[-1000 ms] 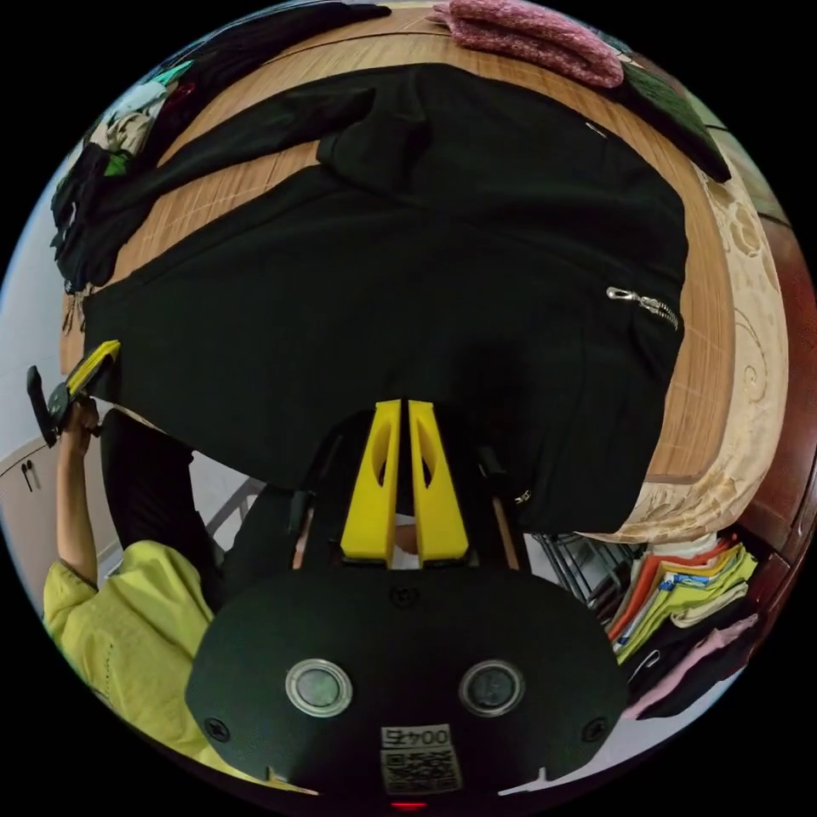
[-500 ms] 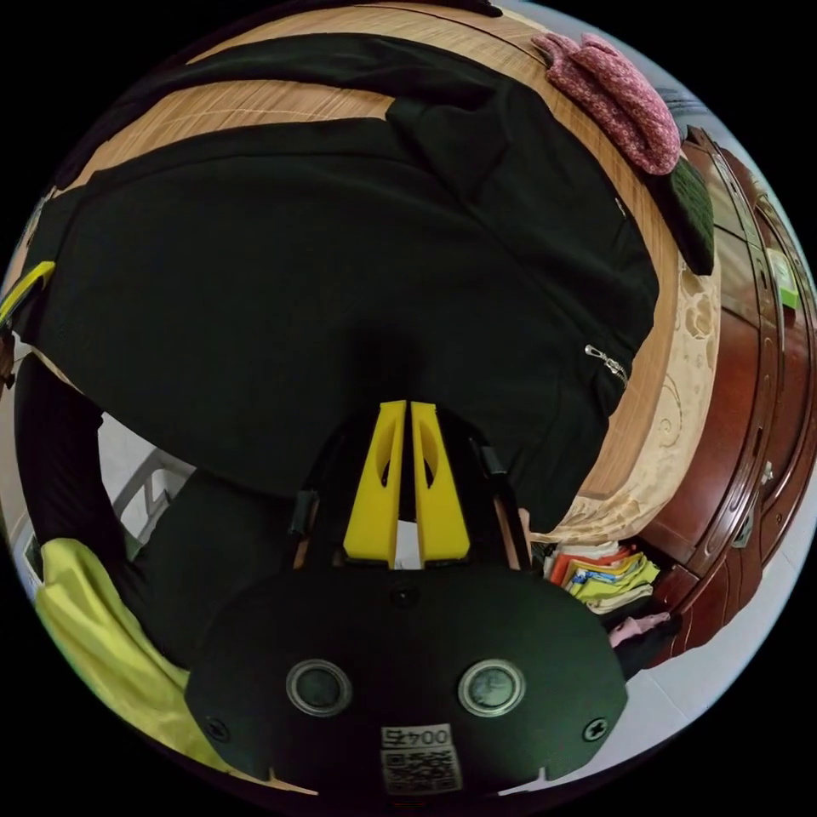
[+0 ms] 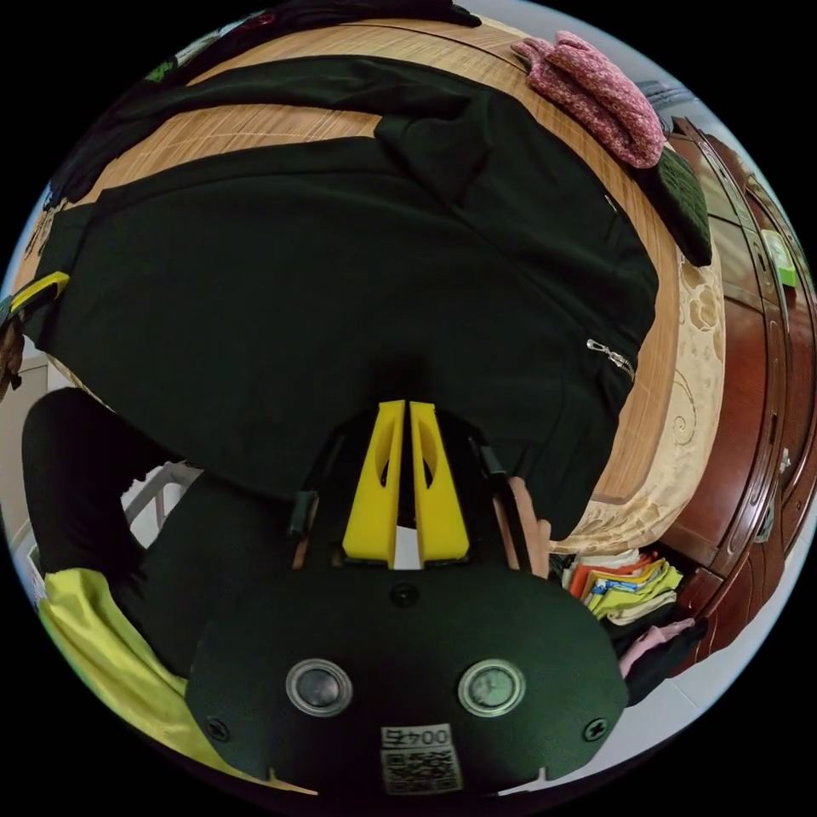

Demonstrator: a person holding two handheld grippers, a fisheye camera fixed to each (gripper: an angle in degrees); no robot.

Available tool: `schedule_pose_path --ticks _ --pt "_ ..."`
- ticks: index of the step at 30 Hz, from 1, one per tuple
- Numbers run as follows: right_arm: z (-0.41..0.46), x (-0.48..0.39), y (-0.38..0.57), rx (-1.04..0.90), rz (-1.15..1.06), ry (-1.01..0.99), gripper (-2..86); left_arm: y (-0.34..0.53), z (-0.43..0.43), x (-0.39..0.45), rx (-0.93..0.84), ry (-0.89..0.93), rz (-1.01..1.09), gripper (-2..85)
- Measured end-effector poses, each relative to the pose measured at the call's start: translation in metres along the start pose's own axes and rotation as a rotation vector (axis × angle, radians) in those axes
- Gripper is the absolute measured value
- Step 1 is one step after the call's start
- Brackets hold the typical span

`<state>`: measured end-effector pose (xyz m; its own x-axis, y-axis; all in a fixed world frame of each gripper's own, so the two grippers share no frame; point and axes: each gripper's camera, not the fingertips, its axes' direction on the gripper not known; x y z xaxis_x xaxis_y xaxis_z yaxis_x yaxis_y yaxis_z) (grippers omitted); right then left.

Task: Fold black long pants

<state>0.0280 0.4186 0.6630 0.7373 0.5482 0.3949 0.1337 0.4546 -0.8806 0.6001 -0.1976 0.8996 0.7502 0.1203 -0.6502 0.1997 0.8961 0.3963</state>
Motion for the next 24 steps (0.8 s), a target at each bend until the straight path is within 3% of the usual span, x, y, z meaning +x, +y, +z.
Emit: schedule_pose_path --ticks 9,14,19,24 --pt "0.008 -0.013 -0.005 0.048 0.003 0.017 2.4 0.013 0.002 -0.021 0.060 -0.054 0.049 2.2" --pt "0.012 -0.009 -0.014 0.021 -0.035 -0.021 2.4 0.022 -0.005 -0.058 0.077 0.083 0.079 4.7" --pt "0.015 -0.001 -0.025 -0.038 -0.104 -0.069 3.0 0.039 -0.050 -0.156 0.287 0.035 -0.132 9.4" --pt "0.018 0.008 -0.034 -0.088 -0.151 -0.108 2.7 0.030 -0.058 -0.225 0.298 -0.040 -0.252 12.6"
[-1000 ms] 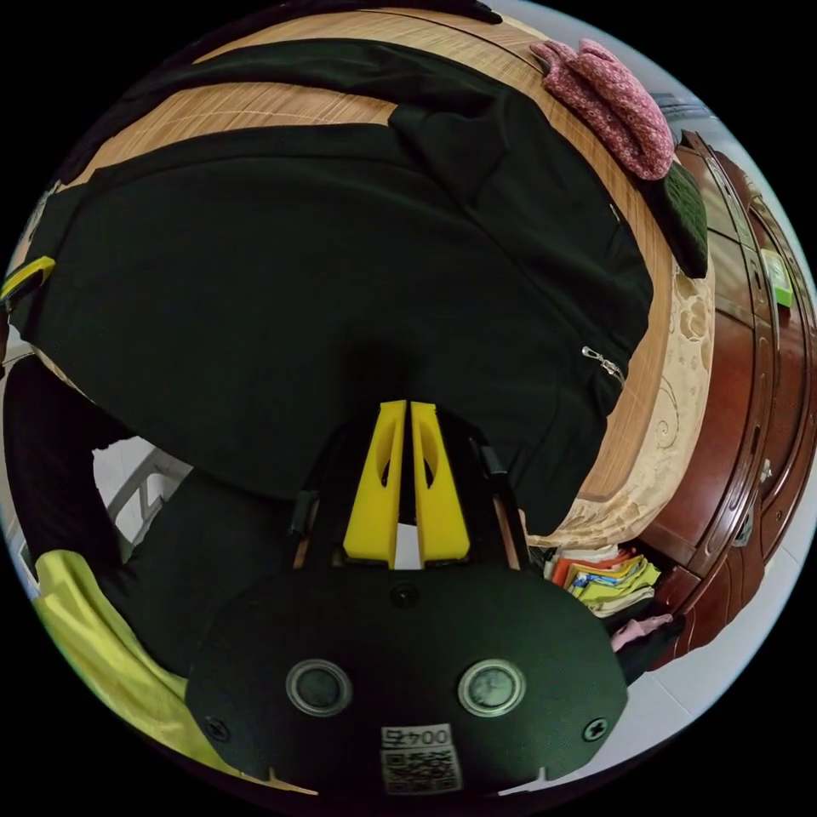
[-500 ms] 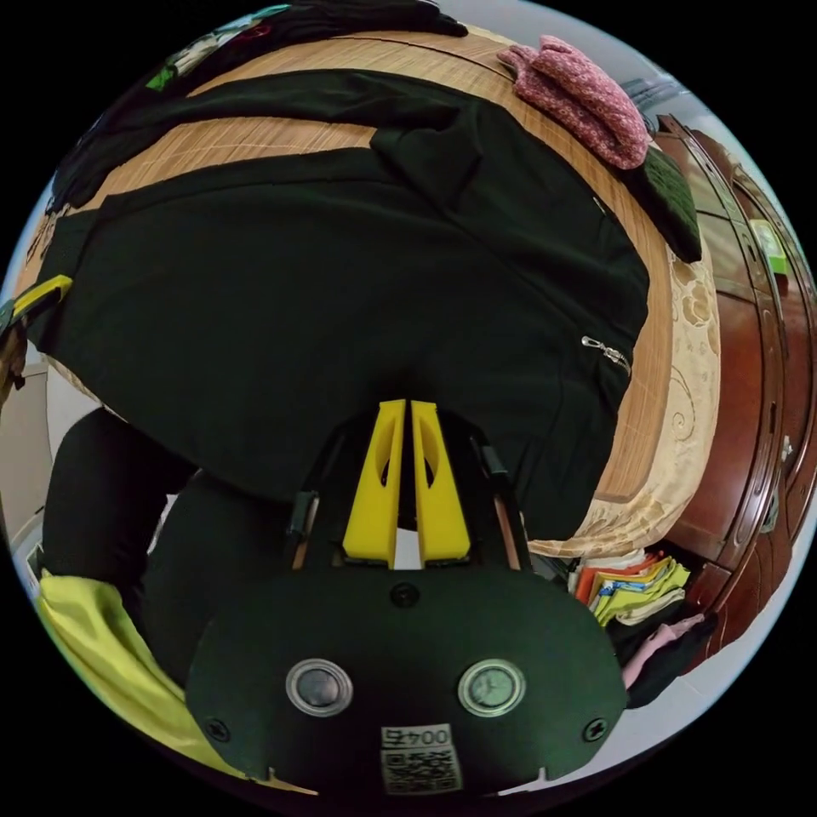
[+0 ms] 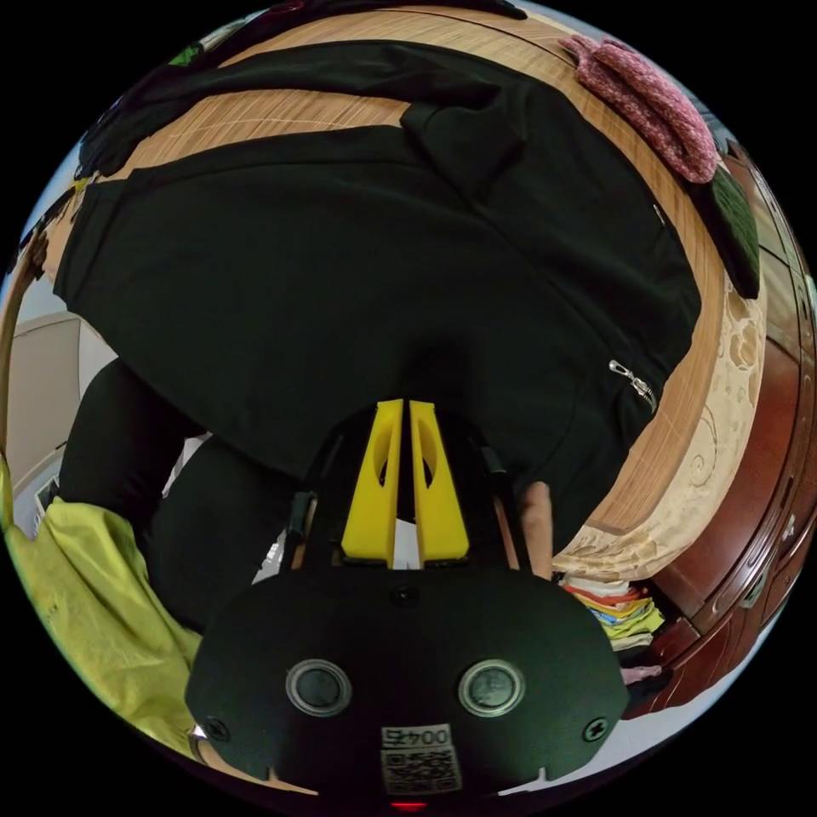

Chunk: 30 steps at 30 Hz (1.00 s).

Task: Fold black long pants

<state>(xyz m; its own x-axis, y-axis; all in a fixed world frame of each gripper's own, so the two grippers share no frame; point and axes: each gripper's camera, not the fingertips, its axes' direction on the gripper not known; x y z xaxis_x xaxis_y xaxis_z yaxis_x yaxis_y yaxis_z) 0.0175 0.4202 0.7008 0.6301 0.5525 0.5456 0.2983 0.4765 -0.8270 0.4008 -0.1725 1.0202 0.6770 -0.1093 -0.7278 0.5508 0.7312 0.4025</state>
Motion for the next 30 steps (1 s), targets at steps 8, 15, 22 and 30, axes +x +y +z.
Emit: schedule_pose_path --ticks 8,15,22,30 --pt "-0.002 0.012 -0.007 -0.078 -0.024 0.005 2.4 -0.027 0.021 -0.030 -0.005 -0.066 -0.017 14.3" --pt "-0.006 0.029 -0.003 -0.096 -0.001 -0.018 1.5 -0.033 0.034 -0.038 -0.046 -0.187 -0.007 7.2" --pt "-0.016 0.051 0.012 -0.081 0.049 -0.055 1.0 -0.050 -0.020 -0.035 0.021 -0.182 0.143 1.2" --pt "-0.030 0.071 0.032 -0.074 0.078 -0.042 -0.2 -0.054 -0.055 -0.078 -0.105 -0.312 0.167 0.8"
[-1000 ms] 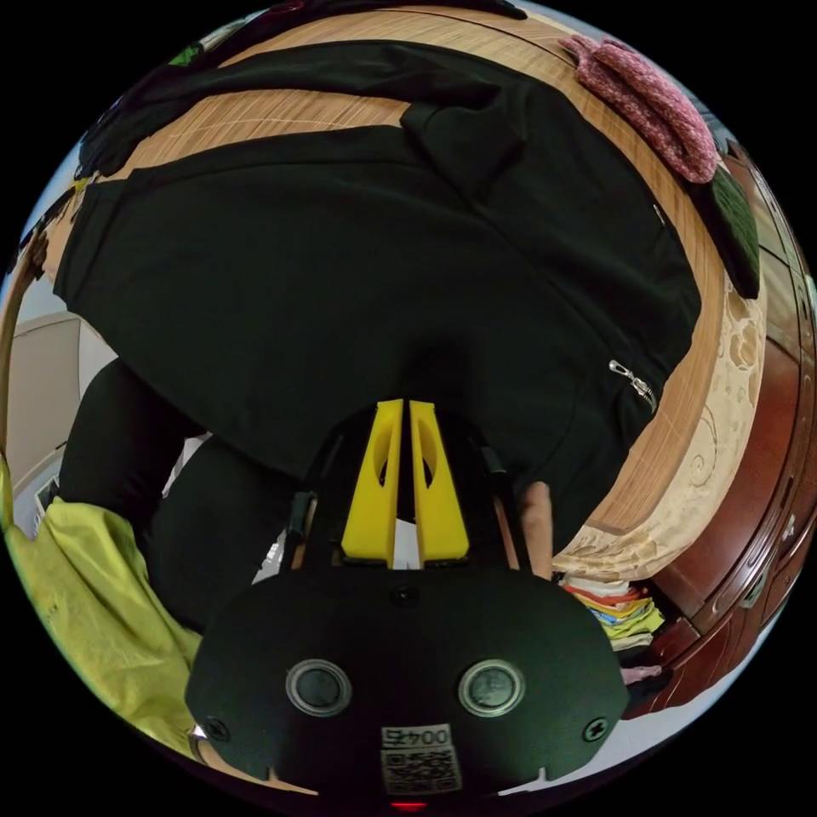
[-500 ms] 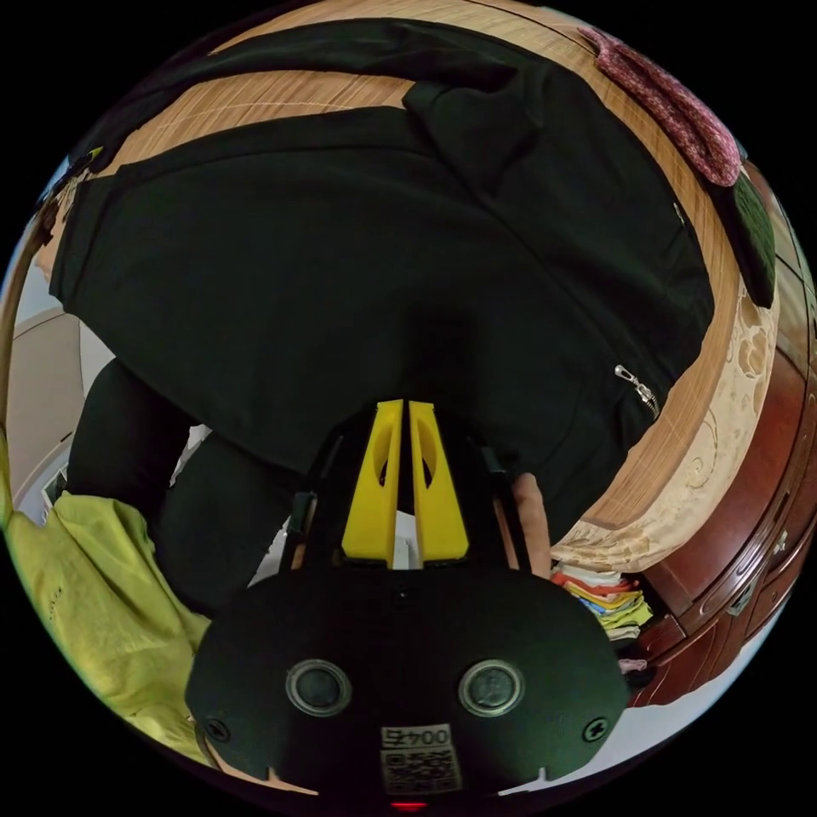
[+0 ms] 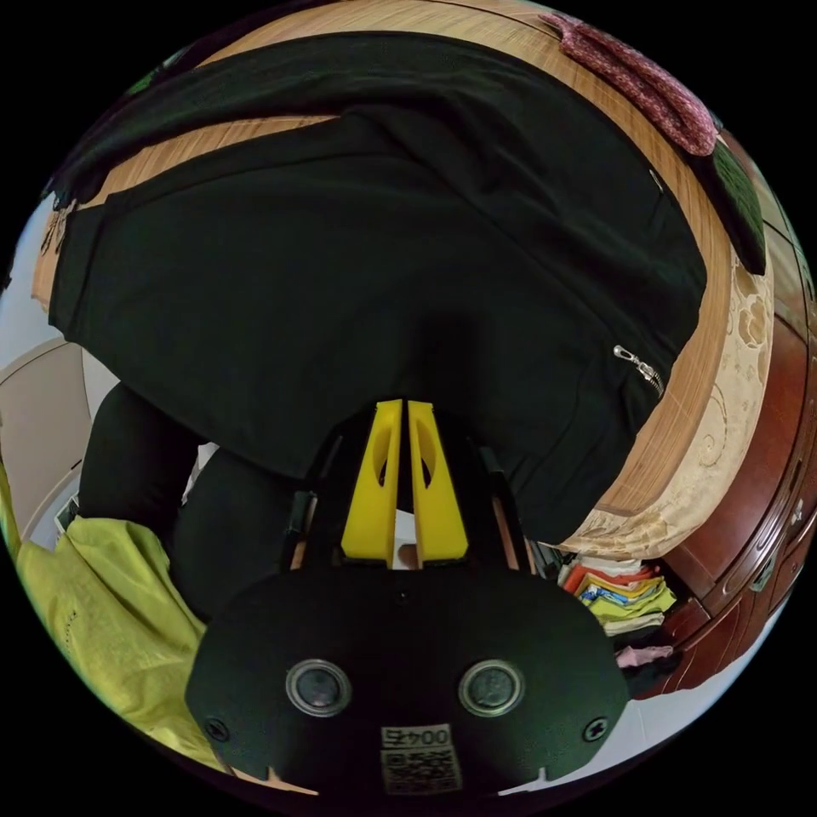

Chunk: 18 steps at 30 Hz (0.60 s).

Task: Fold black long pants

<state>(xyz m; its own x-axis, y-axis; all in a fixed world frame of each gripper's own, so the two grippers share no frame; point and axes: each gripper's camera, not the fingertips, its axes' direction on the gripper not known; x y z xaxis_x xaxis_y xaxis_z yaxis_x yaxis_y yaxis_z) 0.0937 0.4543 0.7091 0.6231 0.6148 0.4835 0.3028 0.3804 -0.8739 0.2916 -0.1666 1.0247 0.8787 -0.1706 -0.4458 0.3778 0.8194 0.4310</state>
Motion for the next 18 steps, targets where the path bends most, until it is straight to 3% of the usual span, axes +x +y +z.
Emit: schedule_pose_path --ticks 4,9,12,18 --pt "-0.008 0.013 0.014 0.016 0.010 -0.001 -0.4 0.028 0.037 -0.019 -0.025 0.041 -0.068 1.1" --pt "-0.018 0.029 0.036 0.066 0.033 -0.012 -0.2 0.064 0.030 -0.022 0.104 0.020 -0.162 1.6" --pt "-0.024 0.042 0.051 0.102 0.062 -0.040 0.2 0.082 0.024 0.007 0.155 0.083 -0.076 1.6" --pt "-0.036 0.065 0.085 0.203 0.101 -0.073 1.4 0.114 0.066 0.093 0.024 0.116 0.141 1.1"
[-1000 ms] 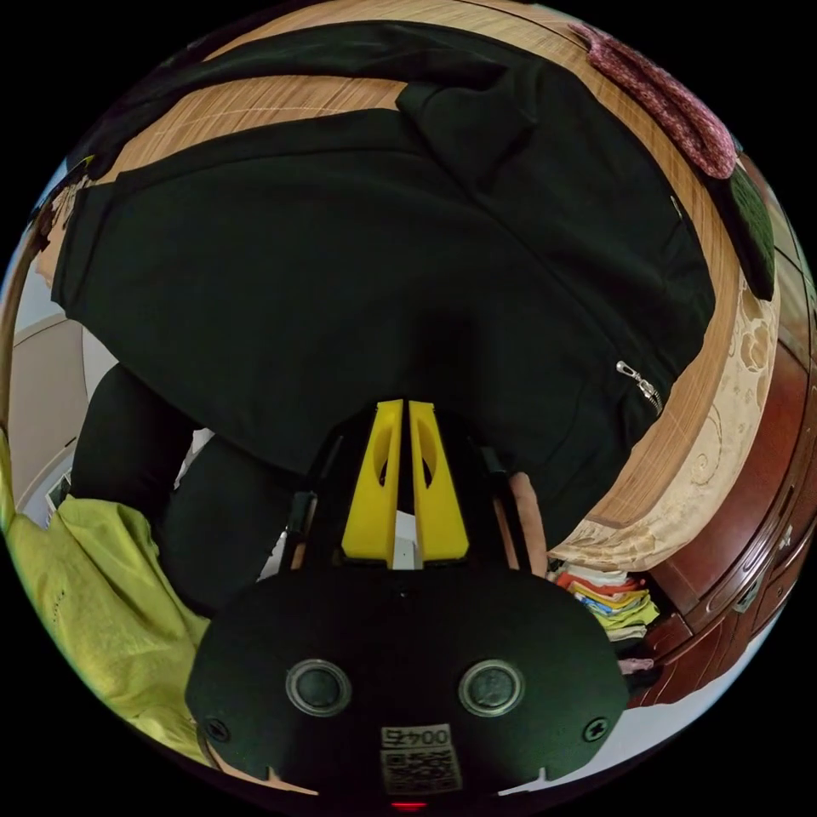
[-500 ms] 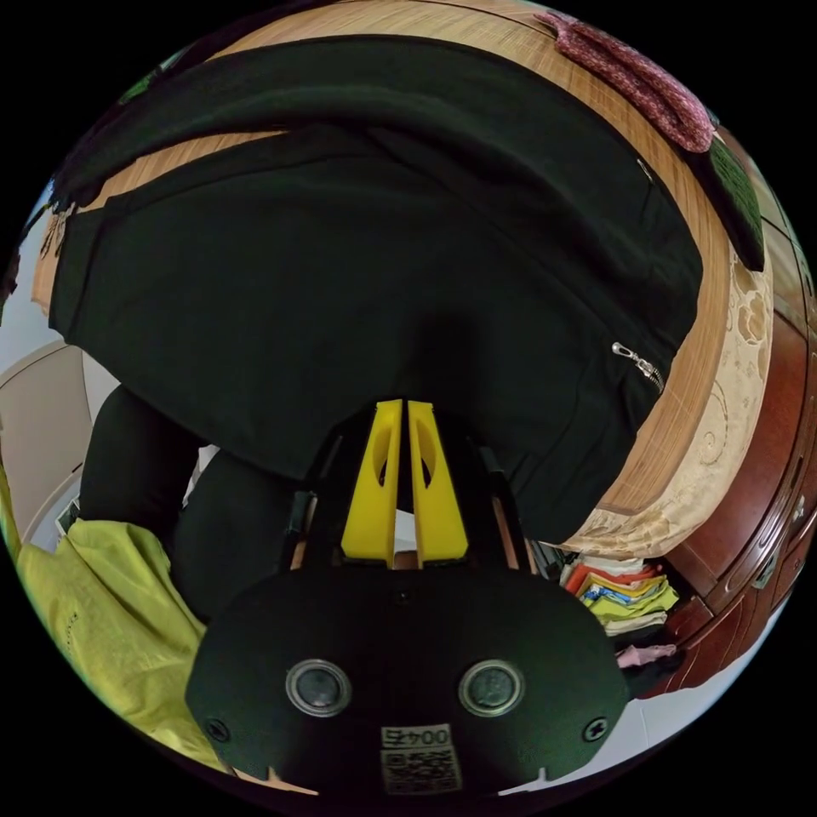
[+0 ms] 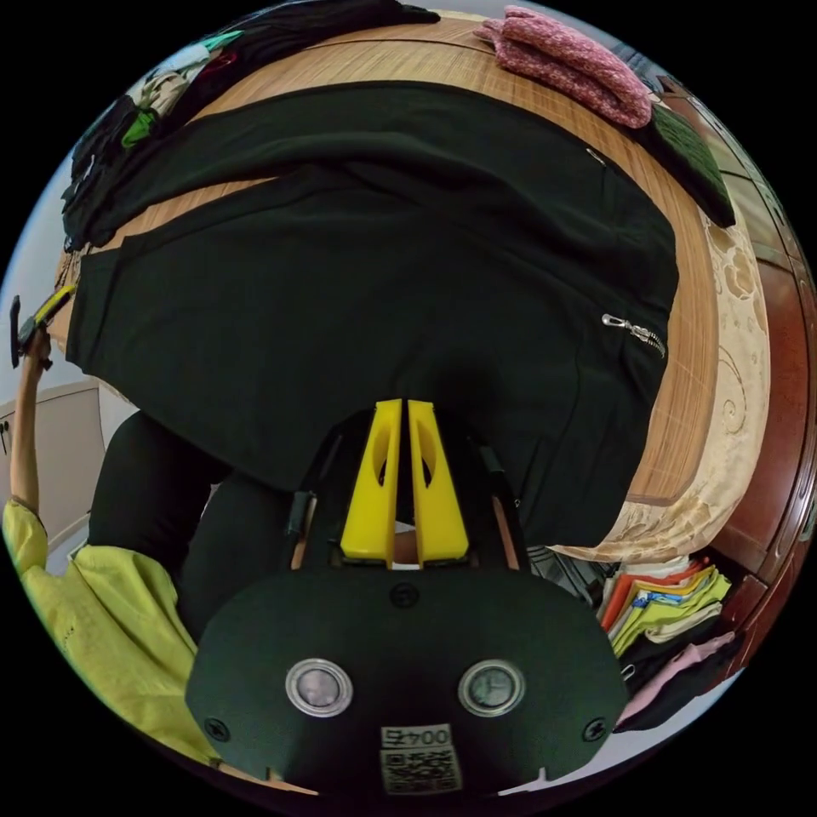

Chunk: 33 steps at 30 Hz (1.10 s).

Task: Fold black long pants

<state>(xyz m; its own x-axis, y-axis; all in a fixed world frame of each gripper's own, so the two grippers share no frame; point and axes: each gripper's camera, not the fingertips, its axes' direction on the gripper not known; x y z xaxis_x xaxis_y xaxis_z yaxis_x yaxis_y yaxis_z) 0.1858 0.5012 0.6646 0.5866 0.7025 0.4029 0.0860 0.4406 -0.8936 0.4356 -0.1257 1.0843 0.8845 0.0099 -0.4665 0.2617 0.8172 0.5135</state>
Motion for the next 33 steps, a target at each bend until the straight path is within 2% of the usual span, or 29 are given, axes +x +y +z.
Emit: schedule_pose_path --ticks 2,7,8,12,20,23,29,33 --pt "-0.007 0.009 0.009 0.022 0.018 -0.010 2.4 0.005 0.018 0.003 -0.055 -0.023 -0.019 1.1" --pt "-0.022 0.025 0.022 0.028 0.046 -0.029 4.9 0.018 0.020 -0.029 -0.014 0.085 -0.211 1.1" --pt "-0.028 0.028 0.026 0.027 0.032 -0.026 8.0 0.018 0.018 -0.030 -0.022 0.072 -0.219 1.0" --pt "-0.054 0.045 0.042 0.098 0.021 -0.039 12.4 0.022 -0.006 -0.006 0.028 0.020 -0.125 0.6" --pt "-0.094 0.144 0.066 0.391 0.387 -0.054 10.3 0.018 -0.010 0.056 0.108 0.052 -0.036 0.2" --pt "-0.089 0.166 0.057 0.372 0.430 -0.041 9.9 0.010 0.003 0.065 0.066 0.026 -0.052 0.2" --pt "-0.065 0.188 0.033 0.223 0.427 0.104 8.6 0.008 0.010 0.065 0.073 0.116 -0.129 0.3" --pt "-0.065 0.205 0.024 0.259 0.427 0.094 8.0 0.004 0.008 0.073 0.080 0.131 -0.132 0.6"
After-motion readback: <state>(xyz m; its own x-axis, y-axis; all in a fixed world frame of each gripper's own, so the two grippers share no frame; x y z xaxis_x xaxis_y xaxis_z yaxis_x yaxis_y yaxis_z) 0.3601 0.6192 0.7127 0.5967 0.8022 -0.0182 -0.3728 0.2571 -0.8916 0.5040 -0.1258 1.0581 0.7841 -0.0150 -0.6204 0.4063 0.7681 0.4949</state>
